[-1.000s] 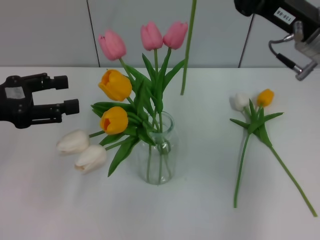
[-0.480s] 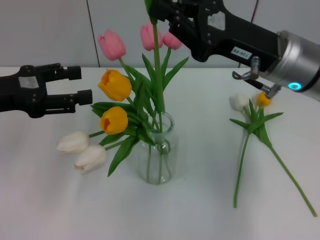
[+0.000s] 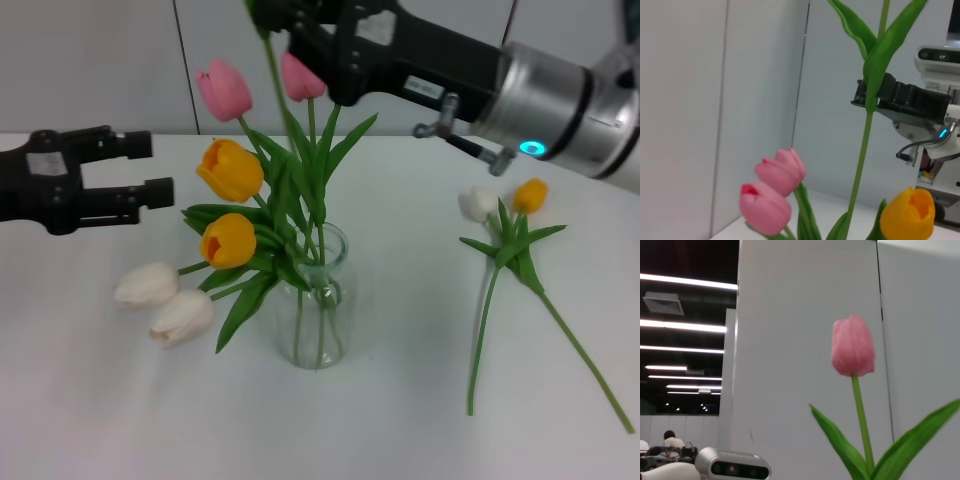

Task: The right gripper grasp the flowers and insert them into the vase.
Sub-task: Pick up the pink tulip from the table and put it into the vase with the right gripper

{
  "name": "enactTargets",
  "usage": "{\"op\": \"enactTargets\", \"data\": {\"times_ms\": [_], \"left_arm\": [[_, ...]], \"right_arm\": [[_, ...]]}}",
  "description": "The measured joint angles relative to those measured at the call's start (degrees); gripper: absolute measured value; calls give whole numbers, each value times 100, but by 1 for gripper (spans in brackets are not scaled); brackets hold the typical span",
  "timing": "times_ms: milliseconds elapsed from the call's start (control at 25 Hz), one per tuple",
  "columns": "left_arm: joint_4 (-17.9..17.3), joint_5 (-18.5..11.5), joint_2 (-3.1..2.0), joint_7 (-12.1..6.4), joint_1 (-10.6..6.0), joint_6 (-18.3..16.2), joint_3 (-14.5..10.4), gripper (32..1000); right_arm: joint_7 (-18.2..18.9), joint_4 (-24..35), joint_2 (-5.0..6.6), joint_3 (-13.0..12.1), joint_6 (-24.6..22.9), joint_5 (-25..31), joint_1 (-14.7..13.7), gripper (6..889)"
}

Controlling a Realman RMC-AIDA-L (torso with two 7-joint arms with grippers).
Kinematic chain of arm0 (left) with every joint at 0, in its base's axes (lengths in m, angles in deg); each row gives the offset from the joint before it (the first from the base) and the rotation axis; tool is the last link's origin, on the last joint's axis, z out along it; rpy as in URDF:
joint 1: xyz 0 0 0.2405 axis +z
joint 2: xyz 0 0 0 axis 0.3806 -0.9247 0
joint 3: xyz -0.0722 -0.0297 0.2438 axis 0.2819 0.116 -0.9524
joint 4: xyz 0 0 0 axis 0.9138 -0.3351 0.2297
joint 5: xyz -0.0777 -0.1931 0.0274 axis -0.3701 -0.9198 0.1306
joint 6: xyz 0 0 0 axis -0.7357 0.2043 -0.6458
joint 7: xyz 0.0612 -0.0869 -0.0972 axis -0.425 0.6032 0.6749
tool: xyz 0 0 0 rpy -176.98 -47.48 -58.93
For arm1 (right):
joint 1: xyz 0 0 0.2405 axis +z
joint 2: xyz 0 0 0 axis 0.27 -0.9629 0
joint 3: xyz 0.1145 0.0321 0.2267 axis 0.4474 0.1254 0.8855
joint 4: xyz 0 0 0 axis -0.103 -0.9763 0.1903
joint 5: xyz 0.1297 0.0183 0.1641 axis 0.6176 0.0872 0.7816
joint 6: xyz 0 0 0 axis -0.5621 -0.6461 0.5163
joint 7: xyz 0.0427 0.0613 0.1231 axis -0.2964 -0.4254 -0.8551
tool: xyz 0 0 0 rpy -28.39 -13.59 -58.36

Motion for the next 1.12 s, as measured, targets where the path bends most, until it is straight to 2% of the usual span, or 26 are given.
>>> {"op": "enactTargets", "data": {"times_ms": [160, 240, 320, 480, 600, 880, 1120], "left_arm": [[0, -1, -152, 16, 53, 1, 7, 830], [-6, -5, -209, 56, 37, 8, 7, 830], [-30, -37, -261, 131, 12, 34, 7, 830], [-58, -192, -325, 170, 54, 74, 7, 830], [-61, -274, -358, 165, 93, 80, 7, 830], [-34, -289, -363, 125, 110, 80, 7, 830], [-24, -290, -364, 125, 109, 80, 7, 830]], "right_arm": [[-147, -164, -12, -18, -275, 21, 233, 43], [-281, -177, -12, -5, -393, 36, 273, 43], [-336, -201, -12, 1, -490, 38, 279, 43], [-321, -347, -12, -18, -734, 34, 285, 43], [-290, -434, -16, -30, -843, 14, 276, 43], [-239, -663, -19, -96, -984, -3, 239, 43], [37, -946, -19, -187, -1067, -2, 196, 42]]}}
